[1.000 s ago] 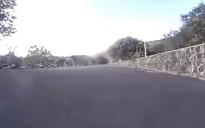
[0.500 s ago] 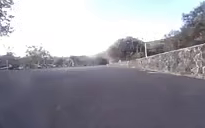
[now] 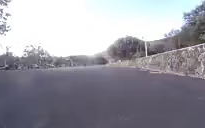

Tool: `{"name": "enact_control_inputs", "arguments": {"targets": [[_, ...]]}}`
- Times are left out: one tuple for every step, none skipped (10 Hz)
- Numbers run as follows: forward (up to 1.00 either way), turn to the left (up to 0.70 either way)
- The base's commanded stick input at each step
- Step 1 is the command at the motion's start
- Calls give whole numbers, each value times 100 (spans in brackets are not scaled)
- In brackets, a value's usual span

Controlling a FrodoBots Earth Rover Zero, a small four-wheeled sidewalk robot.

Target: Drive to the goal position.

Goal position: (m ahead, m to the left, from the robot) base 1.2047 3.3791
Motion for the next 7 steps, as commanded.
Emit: {"name": "enact_control_inputs", "arguments": {"targets": [[70,0],[70,0],[70,0],[70,0],[70,0],[70,0],[70,0]]}}
